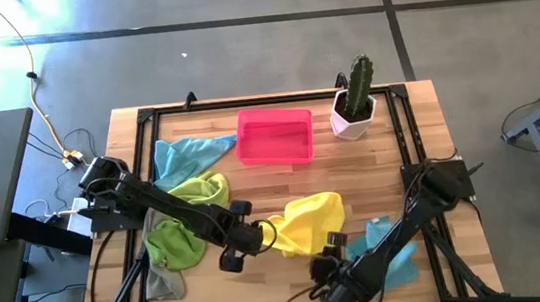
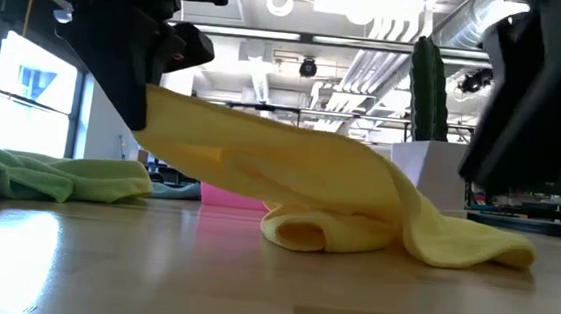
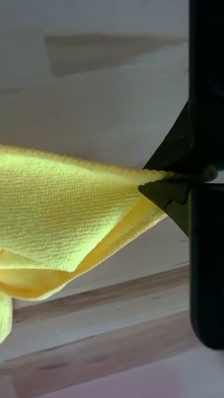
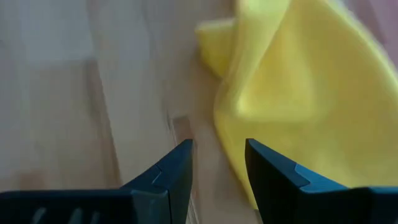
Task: Fold microfiber towels
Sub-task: Fold the yellow microfiber cloth on the table
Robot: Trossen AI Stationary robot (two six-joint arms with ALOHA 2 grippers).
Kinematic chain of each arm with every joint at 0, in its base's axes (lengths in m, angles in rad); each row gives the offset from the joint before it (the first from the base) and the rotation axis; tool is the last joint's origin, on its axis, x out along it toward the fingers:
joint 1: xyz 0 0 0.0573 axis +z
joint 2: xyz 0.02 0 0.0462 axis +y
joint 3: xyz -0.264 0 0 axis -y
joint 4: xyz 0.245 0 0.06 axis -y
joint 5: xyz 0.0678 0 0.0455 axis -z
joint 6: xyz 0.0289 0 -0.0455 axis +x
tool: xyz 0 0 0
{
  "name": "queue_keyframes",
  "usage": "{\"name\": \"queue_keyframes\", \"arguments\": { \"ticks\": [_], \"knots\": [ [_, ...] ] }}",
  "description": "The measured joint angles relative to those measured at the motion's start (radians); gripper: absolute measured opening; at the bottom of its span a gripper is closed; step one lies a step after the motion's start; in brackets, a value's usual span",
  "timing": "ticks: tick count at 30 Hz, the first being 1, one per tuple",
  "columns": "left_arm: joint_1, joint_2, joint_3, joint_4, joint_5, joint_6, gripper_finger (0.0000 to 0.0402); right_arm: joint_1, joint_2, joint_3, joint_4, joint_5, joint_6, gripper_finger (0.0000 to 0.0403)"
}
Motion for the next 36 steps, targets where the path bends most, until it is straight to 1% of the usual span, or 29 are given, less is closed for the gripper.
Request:
{"name": "queue_keyframes", "arguments": {
  "ticks": [5, 8, 16, 22, 27, 30, 36],
  "knots": [
    [0.000, -0.006, 0.000, -0.011, 0.008, 0.010, 0.0000, 0.035, 0.064, 0.000, -0.011, 0.106, -0.039, 0.0135],
    [0.000, -0.006, 0.000, -0.021, 0.016, 0.011, 0.0000, 0.046, 0.077, 0.000, -0.025, 0.107, -0.050, 0.0125],
    [0.002, -0.005, 0.000, -0.023, 0.023, 0.017, 0.0000, 0.049, 0.081, 0.000, -0.174, 0.103, 0.033, 0.0088],
    [0.002, -0.005, 0.000, -0.023, 0.042, 0.027, 0.0000, 0.039, 0.081, 0.000, -0.174, 0.044, 0.012, 0.0083],
    [0.002, -0.005, 0.000, -0.023, 0.042, 0.043, 0.0000, 0.019, 0.082, 0.000, -0.166, -0.051, 0.032, 0.0083],
    [0.002, -0.005, 0.000, -0.023, 0.042, 0.044, 0.0000, 0.007, 0.081, 0.001, -0.166, -0.062, 0.035, 0.0096],
    [0.002, -0.004, 0.000, -0.022, 0.042, 0.043, 0.0000, -0.009, 0.080, 0.001, -0.174, -0.048, -0.007, 0.0155]
  ]
}}
